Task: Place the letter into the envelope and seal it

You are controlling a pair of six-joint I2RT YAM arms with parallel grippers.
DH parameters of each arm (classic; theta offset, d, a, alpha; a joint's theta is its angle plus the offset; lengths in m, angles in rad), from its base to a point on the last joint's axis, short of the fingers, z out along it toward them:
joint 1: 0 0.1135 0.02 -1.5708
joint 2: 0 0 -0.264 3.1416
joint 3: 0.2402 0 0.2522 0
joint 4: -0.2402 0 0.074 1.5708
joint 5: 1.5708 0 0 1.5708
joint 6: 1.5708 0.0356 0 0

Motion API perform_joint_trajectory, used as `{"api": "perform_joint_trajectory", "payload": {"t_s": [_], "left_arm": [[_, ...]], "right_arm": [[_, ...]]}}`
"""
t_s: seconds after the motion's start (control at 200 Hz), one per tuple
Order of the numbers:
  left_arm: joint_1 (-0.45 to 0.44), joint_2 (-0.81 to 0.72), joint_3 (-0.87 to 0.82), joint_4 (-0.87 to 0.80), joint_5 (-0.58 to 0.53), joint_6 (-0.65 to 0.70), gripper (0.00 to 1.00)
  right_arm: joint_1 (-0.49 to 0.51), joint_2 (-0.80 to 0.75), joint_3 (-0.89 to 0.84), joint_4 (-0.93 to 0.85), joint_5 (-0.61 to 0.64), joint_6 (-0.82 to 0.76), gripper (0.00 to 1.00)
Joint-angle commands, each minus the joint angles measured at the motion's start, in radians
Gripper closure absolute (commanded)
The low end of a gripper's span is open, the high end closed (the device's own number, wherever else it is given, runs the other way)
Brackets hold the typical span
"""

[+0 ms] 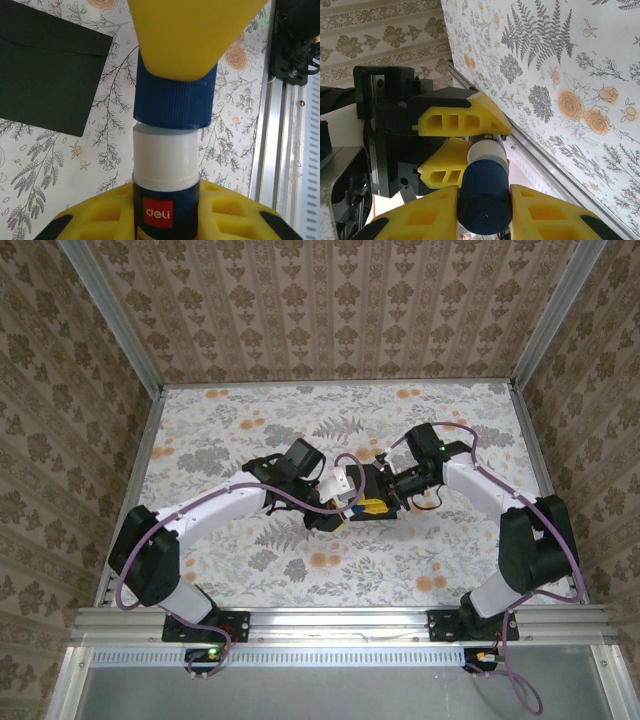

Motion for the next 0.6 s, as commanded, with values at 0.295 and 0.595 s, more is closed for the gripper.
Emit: {"api": "perform_joint_trajectory", "payload": {"t_s": [0.295, 0.595], "left_arm": [[-0.009, -0.010, 0.024, 0.007, 0.030, 0.000, 1.00], [-0.008, -0.016, 0.023, 0.009, 0.026, 0.000, 1.00]], "right_arm": [[0.018, 0.018, 0.001, 0.018, -0.023, 0.021, 0.72], [0.026, 0.026, 0.000, 0.013, -0.023, 0.017, 0.72]]}}
